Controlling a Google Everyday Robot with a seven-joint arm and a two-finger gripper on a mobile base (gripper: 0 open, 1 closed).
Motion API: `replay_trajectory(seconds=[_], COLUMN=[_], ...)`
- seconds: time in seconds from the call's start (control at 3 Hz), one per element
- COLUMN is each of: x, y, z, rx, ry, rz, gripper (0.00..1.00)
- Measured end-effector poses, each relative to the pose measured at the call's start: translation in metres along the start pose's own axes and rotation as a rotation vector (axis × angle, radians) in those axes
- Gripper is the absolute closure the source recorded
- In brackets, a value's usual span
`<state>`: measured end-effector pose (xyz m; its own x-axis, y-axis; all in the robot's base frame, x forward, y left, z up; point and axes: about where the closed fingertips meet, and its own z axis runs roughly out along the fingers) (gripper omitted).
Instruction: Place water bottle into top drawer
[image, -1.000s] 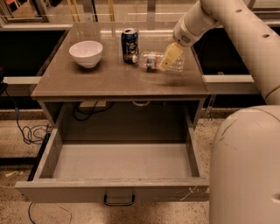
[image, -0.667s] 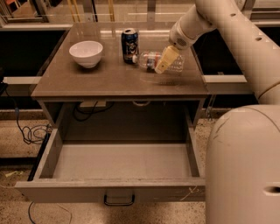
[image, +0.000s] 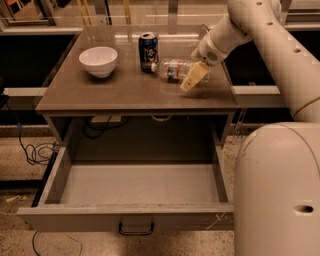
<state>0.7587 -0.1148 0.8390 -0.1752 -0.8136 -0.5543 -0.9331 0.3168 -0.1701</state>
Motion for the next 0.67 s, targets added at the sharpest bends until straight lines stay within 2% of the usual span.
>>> replay_trajectory(seconds=[0.67], x=[0.0008], y=[0.0015], z=[0.001], rx=[-0.007], ry=[0.001], rz=[0.001], gripper=[0.64])
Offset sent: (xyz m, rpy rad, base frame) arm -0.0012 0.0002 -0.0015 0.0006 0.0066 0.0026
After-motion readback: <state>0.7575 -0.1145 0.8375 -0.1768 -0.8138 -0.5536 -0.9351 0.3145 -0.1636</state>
